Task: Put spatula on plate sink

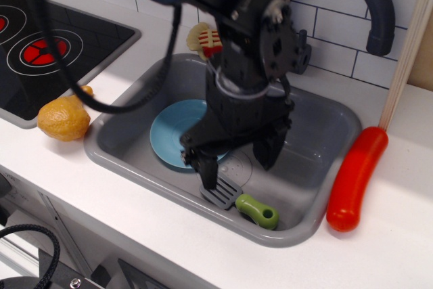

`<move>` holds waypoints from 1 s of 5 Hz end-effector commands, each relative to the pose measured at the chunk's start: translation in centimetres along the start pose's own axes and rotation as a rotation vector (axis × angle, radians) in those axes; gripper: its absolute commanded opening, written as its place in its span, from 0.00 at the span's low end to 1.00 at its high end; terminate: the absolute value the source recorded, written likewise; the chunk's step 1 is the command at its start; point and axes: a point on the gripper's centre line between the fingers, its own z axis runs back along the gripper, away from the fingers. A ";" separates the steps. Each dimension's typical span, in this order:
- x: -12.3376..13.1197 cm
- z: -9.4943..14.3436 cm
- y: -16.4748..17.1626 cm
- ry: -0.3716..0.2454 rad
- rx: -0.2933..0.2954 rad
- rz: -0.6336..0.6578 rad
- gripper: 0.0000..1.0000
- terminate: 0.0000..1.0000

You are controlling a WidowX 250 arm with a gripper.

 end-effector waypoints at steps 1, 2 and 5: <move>-1.2 -1.2 -0.6 0.030 -0.040 0.108 1.00 0.00; -2.0 -2.3 -0.9 0.028 -0.034 0.149 1.00 0.00; -2.9 -4.9 -1.7 0.057 -0.079 0.141 1.00 0.00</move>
